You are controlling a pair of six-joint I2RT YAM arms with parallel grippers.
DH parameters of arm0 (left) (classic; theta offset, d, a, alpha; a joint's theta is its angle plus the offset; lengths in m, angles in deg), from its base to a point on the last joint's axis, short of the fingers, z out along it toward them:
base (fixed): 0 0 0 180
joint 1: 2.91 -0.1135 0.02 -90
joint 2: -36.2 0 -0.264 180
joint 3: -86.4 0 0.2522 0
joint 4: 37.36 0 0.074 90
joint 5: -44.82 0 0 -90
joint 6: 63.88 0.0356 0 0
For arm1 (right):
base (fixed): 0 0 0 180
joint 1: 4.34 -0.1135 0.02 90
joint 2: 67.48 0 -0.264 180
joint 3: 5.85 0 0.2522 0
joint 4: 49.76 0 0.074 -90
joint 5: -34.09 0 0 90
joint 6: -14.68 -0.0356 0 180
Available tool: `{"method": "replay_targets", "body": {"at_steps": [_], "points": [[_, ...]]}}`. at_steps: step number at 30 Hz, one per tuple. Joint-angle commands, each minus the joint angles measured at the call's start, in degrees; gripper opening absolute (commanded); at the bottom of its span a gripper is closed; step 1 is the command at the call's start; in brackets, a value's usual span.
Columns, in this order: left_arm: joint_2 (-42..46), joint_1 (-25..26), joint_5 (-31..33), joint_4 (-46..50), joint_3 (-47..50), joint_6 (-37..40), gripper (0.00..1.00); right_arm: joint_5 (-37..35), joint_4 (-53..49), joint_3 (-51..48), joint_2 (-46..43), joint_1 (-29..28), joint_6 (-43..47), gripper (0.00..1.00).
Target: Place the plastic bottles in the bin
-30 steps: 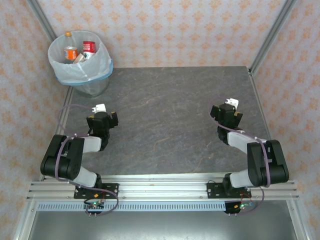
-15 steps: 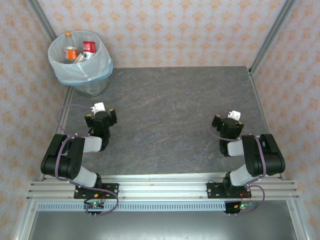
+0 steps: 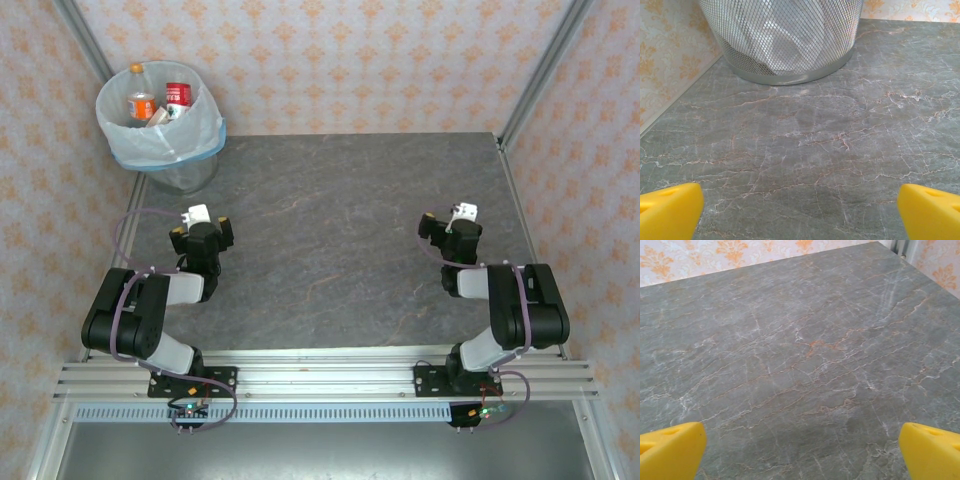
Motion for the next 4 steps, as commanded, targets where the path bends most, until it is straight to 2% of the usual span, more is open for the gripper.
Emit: {"method": "replay_targets", "body": {"at_steps": [1,4], "points": [[0.4,0.0,1.8,-1.7,-0.4,1.2,1.0,2.0,-0.2,-0.3,-0.3,0.2,0.8,0.99],[0.5,0.1,1.7,-2.0,-0.3,1.3,1.0,-1.9,-1.1,0.1,-0.3,0.1,-0.6,0.99]]}}
